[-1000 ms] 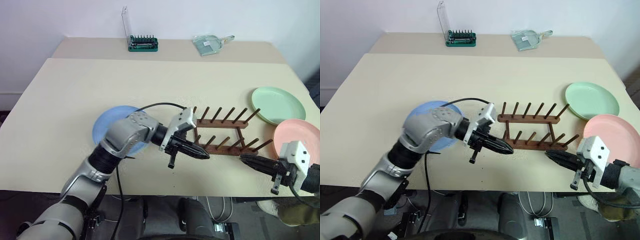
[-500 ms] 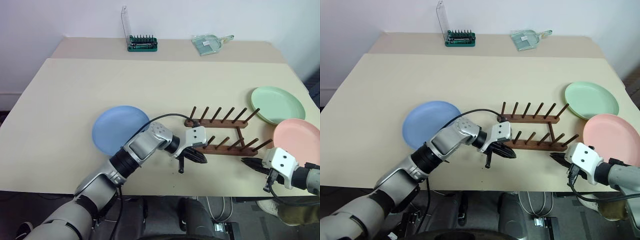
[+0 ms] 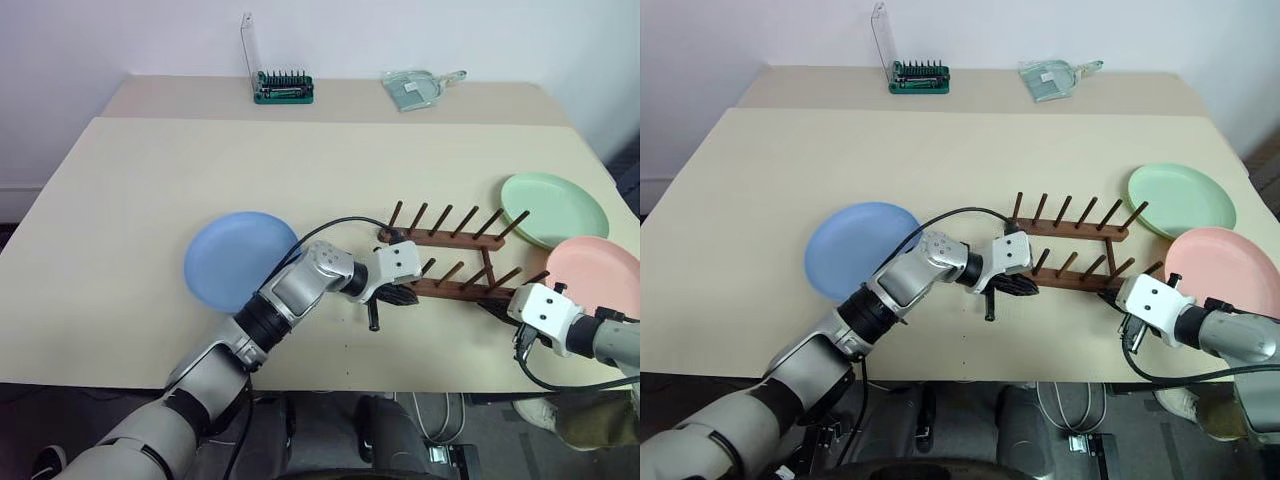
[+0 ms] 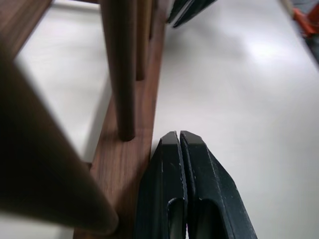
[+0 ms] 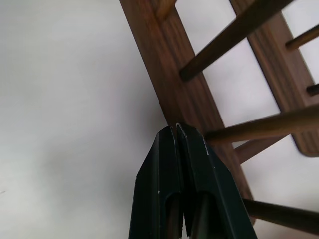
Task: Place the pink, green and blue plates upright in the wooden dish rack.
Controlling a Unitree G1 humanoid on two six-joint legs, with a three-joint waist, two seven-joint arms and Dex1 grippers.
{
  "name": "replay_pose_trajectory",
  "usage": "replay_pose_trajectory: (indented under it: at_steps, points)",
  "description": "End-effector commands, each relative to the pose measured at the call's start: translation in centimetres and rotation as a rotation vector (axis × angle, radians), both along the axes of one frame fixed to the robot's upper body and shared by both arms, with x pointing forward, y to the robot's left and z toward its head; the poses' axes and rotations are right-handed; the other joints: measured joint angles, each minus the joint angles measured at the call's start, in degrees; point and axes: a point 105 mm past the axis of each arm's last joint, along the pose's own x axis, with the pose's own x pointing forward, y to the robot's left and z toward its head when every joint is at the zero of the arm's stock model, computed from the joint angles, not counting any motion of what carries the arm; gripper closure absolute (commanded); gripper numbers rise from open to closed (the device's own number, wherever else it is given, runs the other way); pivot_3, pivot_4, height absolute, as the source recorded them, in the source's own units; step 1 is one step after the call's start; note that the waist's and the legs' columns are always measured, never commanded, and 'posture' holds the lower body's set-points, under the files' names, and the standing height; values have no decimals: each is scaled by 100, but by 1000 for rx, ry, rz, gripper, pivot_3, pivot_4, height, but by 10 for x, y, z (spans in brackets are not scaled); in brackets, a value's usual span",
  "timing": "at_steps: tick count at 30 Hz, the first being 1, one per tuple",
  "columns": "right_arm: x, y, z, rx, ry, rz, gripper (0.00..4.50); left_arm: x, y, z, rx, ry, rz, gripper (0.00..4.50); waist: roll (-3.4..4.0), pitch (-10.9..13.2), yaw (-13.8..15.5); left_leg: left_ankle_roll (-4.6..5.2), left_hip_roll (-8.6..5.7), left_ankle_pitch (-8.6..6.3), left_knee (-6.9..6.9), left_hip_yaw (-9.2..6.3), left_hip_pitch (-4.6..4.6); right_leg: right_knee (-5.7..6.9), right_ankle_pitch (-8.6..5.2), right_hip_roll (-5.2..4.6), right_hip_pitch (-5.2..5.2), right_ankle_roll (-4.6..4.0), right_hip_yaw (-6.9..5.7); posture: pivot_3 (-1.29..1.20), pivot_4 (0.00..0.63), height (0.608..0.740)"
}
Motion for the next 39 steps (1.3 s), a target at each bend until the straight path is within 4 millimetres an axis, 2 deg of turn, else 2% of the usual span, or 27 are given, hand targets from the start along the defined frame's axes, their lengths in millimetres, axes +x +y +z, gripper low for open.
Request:
replay_pose_trajectory:
  at_steps: [1, 12, 17, 29, 31, 34, 37, 38, 39]
  points:
    - [14, 5, 16, -24, -76, 11, 4445, 12, 8, 1, 17, -28, 60, 4454, 1, 0, 2, 0, 0, 0, 0, 0, 0, 1, 0, 0, -1, 0, 0, 0, 150, 740]
    - [34, 5, 25, -67, -112, 40, 4445, 16, 13, 4, 16, -45, 87, 4454, 1, 0, 2, 0, 0, 0, 0, 3, -1, 1, 2, 0, -1, 4, -1, 0, 150, 740]
    - [44, 2, 41, -36, -196, 7, 4445, 14, 12, 4, 11, -37, 88, 4454, 1, -1, 0, 0, 0, 0, 0, 4, -1, 1, 3, 0, -1, 5, 0, 0, 150, 740]
    - [19, -4, 29, 62, -122, 28, 4445, 13, 13, 9, -6, -38, 80, 4454, 1, -1, 3, 0, 0, 0, -2, 4, 0, 1, 11, 0, -1, 19, -1, 0, 150, 740]
    - [10, -8, 24, 83, -72, 21, 4445, 7, 14, 17, -38, -23, 46, 4454, 2, -1, 3, 0, 0, 0, -2, 4, -1, 1, 11, 0, -1, 19, -1, 0, 150, 740]
    - [-7, -7, 24, 204, 11, 12, 4445, -12, 27, 32, -80, 86, -49, 4454, 3, 0, 3, 0, 2, 0, -6, 2, -1, 3, 11, 0, -3, 20, -2, 0, 150, 740]
    - [-13, -1, 38, 388, 39, 15, 4445, -18, 46, 43, -84, 122, -77, 4454, 7, -1, -17, -1, 4, 0, -6, 2, 2, 8, 10, 1, -4, 18, 0, 0, 150, 740]
    - [-13, 0, 43, 434, 39, 11, 4485, -20, 51, 46, -89, 130, -85, 4218, 7, -1, -17, 0, 4, 0, -4, 1, 2, 9, 7, 1, -4, 12, 2, 0, 150, 740]
    - [-14, 0, 48, 494, 47, 6, 4231, -19, 56, 53, -108, 140, -74, 3918, 8, -1, -8, 0, 4, 0, -4, 0, 3, 10, 3, 1, -4, 3, 2, 0, 150, 740]
